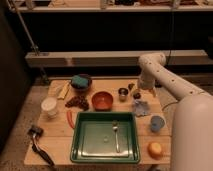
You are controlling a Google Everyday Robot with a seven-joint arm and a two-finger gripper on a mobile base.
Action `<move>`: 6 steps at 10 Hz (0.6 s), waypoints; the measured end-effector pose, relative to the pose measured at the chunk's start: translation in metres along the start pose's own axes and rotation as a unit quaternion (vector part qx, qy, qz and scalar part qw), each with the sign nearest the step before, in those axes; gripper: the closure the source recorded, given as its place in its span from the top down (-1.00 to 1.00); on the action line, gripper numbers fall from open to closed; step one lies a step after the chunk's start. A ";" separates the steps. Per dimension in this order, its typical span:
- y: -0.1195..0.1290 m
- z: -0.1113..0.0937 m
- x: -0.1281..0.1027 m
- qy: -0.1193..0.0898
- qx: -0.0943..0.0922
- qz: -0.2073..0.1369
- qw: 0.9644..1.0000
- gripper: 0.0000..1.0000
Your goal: Place towel in red bowl
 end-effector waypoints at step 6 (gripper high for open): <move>0.009 0.026 -0.013 0.004 -0.060 0.031 0.998 0.60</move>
